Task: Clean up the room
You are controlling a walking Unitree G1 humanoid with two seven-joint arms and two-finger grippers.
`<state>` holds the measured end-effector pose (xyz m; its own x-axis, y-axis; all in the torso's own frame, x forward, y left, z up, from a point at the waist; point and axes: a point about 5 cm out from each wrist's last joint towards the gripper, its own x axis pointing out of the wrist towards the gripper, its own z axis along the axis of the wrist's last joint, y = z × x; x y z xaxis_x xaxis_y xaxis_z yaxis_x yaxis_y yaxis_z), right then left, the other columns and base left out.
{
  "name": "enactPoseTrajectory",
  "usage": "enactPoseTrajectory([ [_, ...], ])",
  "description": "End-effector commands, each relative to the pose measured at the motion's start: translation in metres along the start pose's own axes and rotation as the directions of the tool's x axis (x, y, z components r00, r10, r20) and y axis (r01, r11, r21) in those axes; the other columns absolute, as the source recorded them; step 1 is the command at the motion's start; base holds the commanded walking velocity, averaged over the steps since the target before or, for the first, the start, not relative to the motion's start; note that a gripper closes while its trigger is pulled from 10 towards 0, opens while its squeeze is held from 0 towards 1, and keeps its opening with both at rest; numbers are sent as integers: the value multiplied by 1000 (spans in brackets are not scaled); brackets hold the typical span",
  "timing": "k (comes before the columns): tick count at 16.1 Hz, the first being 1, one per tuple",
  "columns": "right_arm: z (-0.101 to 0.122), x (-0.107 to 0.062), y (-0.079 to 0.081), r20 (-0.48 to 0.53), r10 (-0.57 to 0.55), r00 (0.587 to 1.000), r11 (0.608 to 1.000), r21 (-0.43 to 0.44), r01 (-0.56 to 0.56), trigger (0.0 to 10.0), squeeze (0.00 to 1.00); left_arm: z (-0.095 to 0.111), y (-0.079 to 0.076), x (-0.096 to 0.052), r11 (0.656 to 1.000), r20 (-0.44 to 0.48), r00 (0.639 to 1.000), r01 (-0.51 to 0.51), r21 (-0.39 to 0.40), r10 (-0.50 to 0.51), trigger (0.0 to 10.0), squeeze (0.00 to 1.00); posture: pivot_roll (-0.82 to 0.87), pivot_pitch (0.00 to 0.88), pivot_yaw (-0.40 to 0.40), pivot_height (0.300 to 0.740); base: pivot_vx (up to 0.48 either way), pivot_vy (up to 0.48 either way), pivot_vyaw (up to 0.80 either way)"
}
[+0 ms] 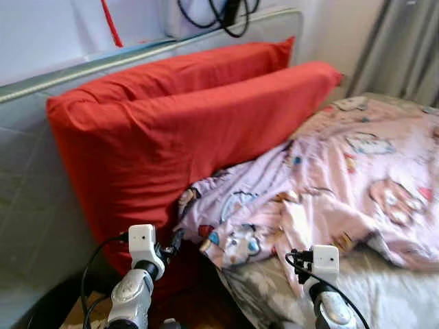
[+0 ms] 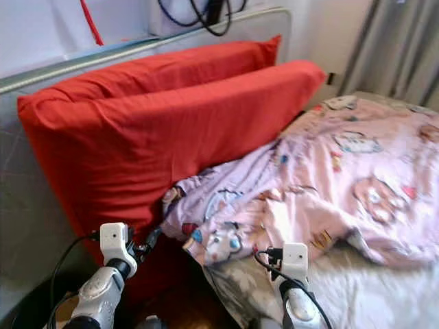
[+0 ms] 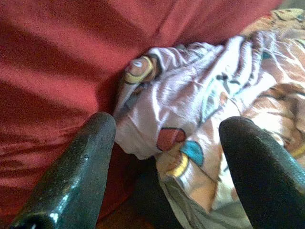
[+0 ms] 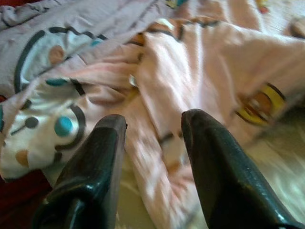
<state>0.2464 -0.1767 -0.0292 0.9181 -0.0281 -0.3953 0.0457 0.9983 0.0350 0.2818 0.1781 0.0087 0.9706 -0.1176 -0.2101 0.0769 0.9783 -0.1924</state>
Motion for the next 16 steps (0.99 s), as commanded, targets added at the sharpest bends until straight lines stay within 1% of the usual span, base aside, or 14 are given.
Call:
enactPoseTrajectory([
  [1, 1, 0, 1, 6, 8, 1000, 1000, -8, -8, 10000, 0, 0, 0, 0, 1000, -8, 1000, 12, 2, -12, 10000, 0, -6, 0, 27, 645, 0, 0, 0],
  [11, 0, 1, 6, 2, 38, 999, 999, 0, -38, 10000, 0, 1, -3, 2, 1000, -5, 1000, 28, -9, -28, 10000, 0, -6, 0, 27, 645, 0, 0, 0],
  [15, 0, 0, 6, -4, 41, 999, 999, -2, -41, 10000, 0, 1, -3, 2, 1000, -6, 1000, 28, -9, -28, 10000, 0, -6, 0, 28, 645, 279, 0, 0],
  [16, -2, 0, 6, -21, 39, 999, 999, -10, -39, 10000, 0, 0, -3, 2, 1000, -10, 1000, 30, -8, -30, 10000, 0, -6, 0, 27, 645, 330, 0, 0],
])
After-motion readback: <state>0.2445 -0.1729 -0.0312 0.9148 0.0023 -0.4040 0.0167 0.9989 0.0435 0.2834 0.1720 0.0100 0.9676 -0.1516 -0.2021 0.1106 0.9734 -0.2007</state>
